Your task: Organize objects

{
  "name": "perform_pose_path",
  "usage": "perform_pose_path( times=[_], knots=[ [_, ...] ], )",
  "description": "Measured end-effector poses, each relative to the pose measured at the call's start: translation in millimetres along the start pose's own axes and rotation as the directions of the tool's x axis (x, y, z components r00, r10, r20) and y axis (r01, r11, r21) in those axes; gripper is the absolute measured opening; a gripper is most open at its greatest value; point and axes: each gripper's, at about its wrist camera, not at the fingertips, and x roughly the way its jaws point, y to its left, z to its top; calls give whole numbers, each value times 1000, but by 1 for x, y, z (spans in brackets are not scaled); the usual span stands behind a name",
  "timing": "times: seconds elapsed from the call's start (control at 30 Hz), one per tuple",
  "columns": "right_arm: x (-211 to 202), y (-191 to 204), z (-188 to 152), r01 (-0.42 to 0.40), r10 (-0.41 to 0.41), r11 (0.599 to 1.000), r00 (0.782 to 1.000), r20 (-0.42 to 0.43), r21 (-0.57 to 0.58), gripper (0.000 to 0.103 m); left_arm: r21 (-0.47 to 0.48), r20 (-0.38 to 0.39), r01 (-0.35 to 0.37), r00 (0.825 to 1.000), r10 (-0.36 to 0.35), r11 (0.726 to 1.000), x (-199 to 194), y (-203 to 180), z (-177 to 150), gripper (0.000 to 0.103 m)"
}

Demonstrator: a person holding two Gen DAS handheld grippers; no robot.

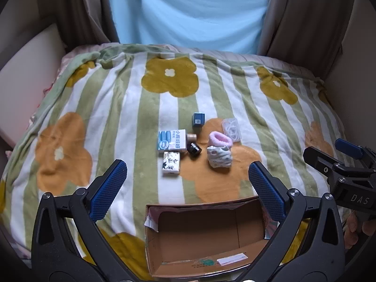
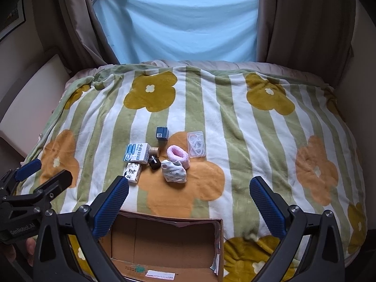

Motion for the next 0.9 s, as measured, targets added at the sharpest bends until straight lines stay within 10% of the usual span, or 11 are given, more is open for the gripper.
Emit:
perform_pose_path(
  times=[0.9],
  knots=[
    [15,12,-14,-23,23,1000,1000,20,19,102,14,-24,6,1000,-6,1000,25,6,-26,103]
  ],
)
